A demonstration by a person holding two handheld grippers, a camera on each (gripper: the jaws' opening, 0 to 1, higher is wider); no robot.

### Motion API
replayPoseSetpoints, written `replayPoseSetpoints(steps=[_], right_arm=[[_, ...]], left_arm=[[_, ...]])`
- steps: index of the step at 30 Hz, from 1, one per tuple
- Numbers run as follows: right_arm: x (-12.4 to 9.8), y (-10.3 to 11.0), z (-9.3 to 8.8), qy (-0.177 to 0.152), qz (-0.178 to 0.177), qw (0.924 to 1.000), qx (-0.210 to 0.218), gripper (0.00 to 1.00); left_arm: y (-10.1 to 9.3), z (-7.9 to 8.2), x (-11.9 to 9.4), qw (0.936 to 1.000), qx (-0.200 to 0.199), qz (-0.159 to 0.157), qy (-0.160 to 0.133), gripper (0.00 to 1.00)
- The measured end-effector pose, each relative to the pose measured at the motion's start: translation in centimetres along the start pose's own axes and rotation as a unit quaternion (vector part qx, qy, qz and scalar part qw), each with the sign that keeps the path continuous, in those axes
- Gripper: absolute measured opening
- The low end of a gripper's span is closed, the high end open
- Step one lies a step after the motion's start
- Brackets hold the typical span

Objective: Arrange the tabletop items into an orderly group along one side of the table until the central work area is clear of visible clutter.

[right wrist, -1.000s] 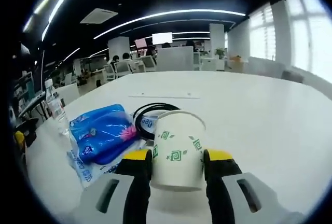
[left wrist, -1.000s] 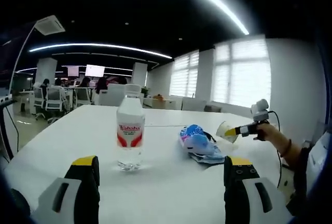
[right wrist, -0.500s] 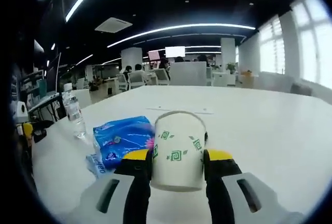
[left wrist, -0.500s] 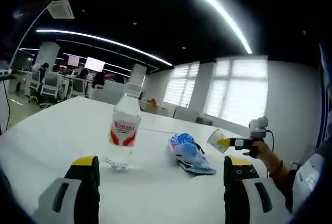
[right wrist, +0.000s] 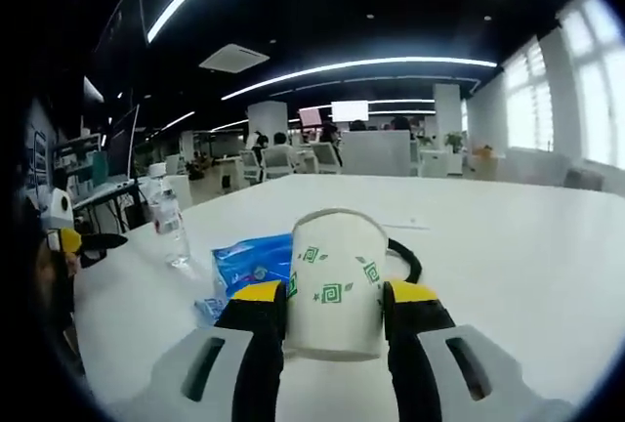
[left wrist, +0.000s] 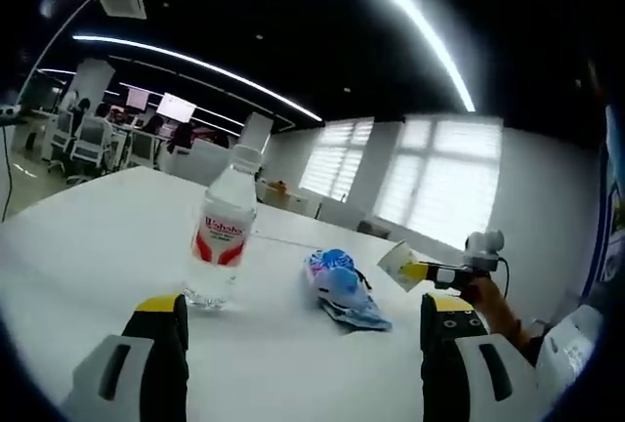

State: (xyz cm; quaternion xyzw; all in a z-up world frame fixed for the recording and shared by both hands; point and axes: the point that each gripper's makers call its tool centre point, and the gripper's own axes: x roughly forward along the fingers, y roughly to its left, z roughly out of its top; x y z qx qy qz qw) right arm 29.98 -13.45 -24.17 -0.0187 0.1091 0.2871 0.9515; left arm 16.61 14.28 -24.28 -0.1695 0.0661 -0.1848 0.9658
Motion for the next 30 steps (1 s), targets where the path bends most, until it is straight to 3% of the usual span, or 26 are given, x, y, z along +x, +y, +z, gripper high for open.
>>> replayPoseSetpoints(steps=[17, 30], right_arm=[[-0.4, 5.3, -0.1, -0.016, 0.066, 0.9976, -0.009, 0.38], [-0.8, 7.3, 0.3, -0.032, 0.096, 0.9948, -0.008, 0.38]], left_arm=[[-1.2, 0.1, 0.3, 0.9993, -0.025, -0.027, -0.007, 0.98], [-1.5, 0.0, 0.3, 0.9989, -0.034, -0.032, -0.01, 0.98]])
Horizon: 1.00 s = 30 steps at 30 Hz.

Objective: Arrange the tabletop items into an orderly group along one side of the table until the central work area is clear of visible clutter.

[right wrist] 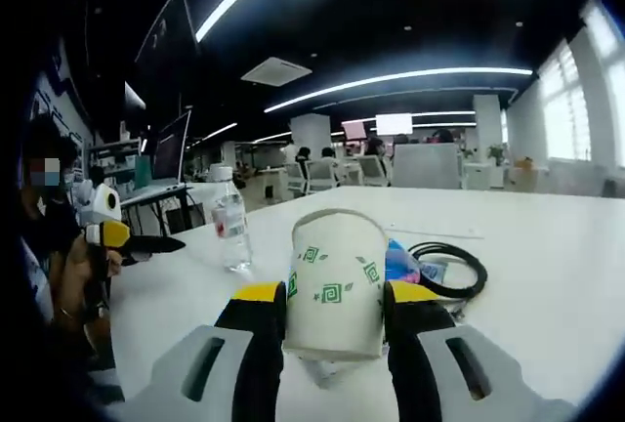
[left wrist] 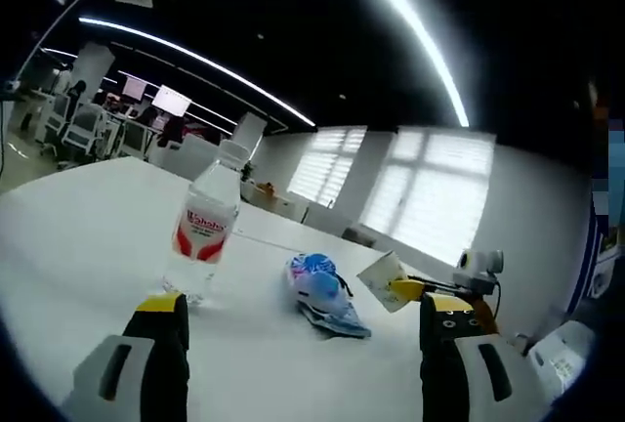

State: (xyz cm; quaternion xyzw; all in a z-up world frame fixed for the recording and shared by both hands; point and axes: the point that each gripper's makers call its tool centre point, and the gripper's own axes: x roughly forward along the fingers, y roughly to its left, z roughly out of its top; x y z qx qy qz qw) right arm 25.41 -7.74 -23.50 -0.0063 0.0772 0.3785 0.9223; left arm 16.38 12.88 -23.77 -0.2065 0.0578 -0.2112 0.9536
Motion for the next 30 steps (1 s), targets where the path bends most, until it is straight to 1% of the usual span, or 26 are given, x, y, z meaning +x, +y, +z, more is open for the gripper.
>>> replayPoseSetpoints(steps=[11, 19, 23, 30], right_arm=[[0.4, 0.6, 0.4, -0.007, 0.023, 0.9997, -0.006, 0.38], [0.7, 1.4, 0.6, -0.015, 0.045, 0.9988, -0.008, 0.38], [1.0, 2.3, 0.3, -0.014, 0.062, 0.9979, -0.015, 0.38], [0.9, 2.8, 0.6, -0.02, 0.084, 0.9962, -0.005, 0.38]], left_arm=[[-0.3, -0.2, -0.1, 0.9999, -0.012, -0.007, 0.0, 0.98], [-0.7, -0.3, 0.0, 0.9997, -0.02, -0.013, -0.002, 0.98], [-0.8, -0.5, 0.1, 0.9998, -0.016, -0.012, 0.0, 0.98], [-1.1, -0.2, 0.1, 0.9993, -0.028, -0.024, -0.008, 0.98]])
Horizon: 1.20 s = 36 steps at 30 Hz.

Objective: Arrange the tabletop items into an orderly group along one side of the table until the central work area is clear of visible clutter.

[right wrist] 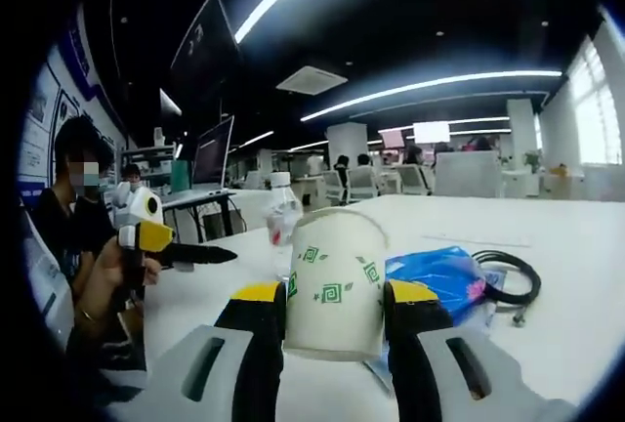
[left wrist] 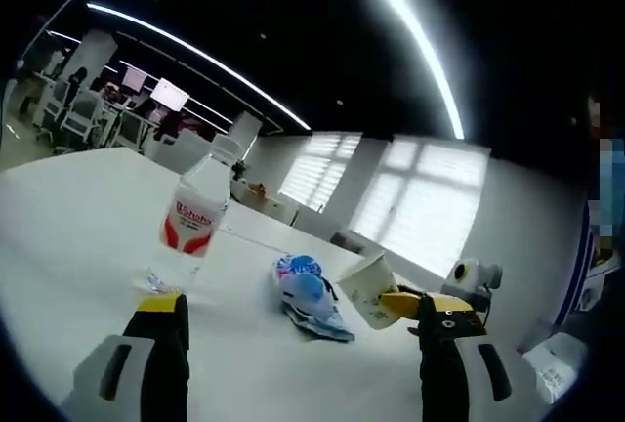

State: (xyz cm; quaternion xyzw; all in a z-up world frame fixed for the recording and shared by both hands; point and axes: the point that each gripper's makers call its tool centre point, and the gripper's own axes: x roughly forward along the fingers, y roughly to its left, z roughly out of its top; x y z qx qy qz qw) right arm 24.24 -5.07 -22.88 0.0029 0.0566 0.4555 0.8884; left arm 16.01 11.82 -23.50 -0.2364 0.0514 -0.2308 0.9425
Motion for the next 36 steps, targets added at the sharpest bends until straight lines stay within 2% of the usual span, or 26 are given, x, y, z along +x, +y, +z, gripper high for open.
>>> replayPoseSetpoints(steps=[11, 17, 23, 28, 36], right_arm=[[0.1, 1.3, 0.5, -0.013, 0.031, 0.9994, 0.008, 0.38], [0.3, 2.1, 0.5, -0.019, 0.05, 0.9985, 0.015, 0.38], [0.3, 2.6, 1.0, -0.025, 0.065, 0.9974, 0.015, 0.38], [0.4, 3.0, 1.2, -0.031, 0.076, 0.9965, 0.016, 0.38], [0.5, 4.0, 1.2, -0.034, 0.099, 0.9943, 0.022, 0.38]], left_arm=[[-0.6, -0.3, 0.4, 0.9997, -0.014, -0.018, 0.001, 0.96], [-1.2, -0.1, 0.6, 0.9987, -0.034, -0.037, -0.01, 0.93], [-1.6, -0.3, 0.7, 0.9976, -0.049, -0.049, -0.009, 0.92], [-2.1, -0.3, 0.9, 0.9961, -0.061, -0.061, -0.013, 0.87], [-2.5, -0.3, 1.0, 0.9944, -0.077, -0.069, -0.02, 0.87]])
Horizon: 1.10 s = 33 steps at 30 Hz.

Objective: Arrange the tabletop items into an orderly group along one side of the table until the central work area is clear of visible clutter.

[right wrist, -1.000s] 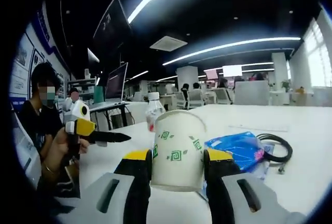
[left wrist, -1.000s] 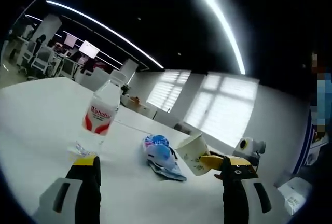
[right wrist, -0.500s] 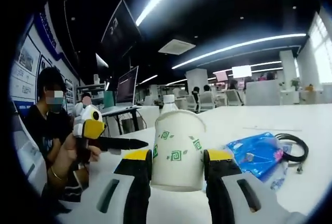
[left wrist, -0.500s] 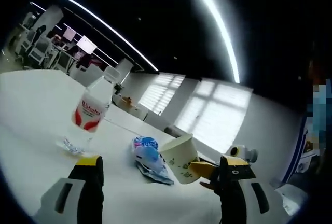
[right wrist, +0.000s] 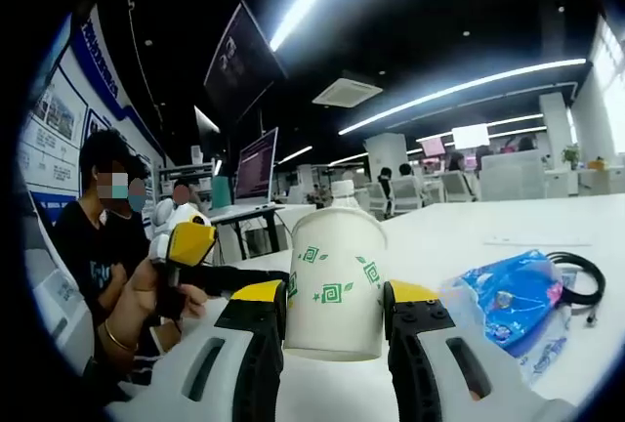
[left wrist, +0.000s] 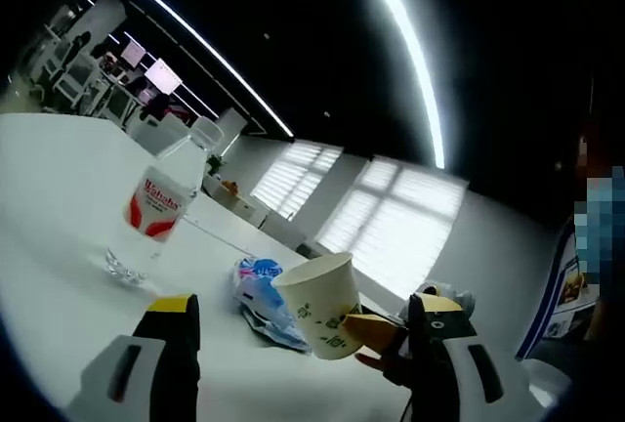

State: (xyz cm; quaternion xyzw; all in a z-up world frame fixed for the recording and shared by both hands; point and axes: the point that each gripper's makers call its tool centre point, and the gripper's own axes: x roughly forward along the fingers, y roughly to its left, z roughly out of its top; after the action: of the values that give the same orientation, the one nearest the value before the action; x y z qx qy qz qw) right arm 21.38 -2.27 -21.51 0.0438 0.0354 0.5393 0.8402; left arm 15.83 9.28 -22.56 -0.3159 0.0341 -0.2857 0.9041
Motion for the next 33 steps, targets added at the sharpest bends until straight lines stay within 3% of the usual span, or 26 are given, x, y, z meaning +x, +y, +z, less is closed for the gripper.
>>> replayPoseSetpoints(steps=[2, 3, 4, 6, 27, 33], right_arm=[[0.0, 0.2, 0.1, -0.002, 0.004, 1.0, 0.002, 0.38], [1.5, 2.3, -0.4, -0.001, 0.006, 1.0, 0.0, 0.38], [3.9, 5.7, -1.1, -0.003, 0.008, 1.0, 0.0, 0.38], [4.7, 6.9, -1.3, -0.005, 0.01, 0.9999, 0.0, 0.38], [6.3, 10.1, -1.2, -0.023, 0.05, 0.9983, -0.022, 0.38], [6.6, 10.6, -1.2, -0.024, 0.056, 0.9978, -0.028, 0.38]], left_arm=[[-0.2, 0.1, 0.0, 0.9999, -0.009, -0.008, -0.005, 0.86], [-0.3, 0.2, 0.0, 0.9998, -0.013, -0.01, -0.007, 0.85], [-0.4, 0.3, -0.1, 0.9997, -0.019, -0.013, -0.01, 0.84], [-0.5, 0.4, -0.1, 0.9995, -0.022, -0.017, -0.012, 0.84], [-1.3, 0.3, -0.3, 0.9976, -0.052, -0.043, -0.016, 0.67], [-1.4, 0.4, -0.3, 0.9959, -0.07, -0.052, -0.022, 0.58]])
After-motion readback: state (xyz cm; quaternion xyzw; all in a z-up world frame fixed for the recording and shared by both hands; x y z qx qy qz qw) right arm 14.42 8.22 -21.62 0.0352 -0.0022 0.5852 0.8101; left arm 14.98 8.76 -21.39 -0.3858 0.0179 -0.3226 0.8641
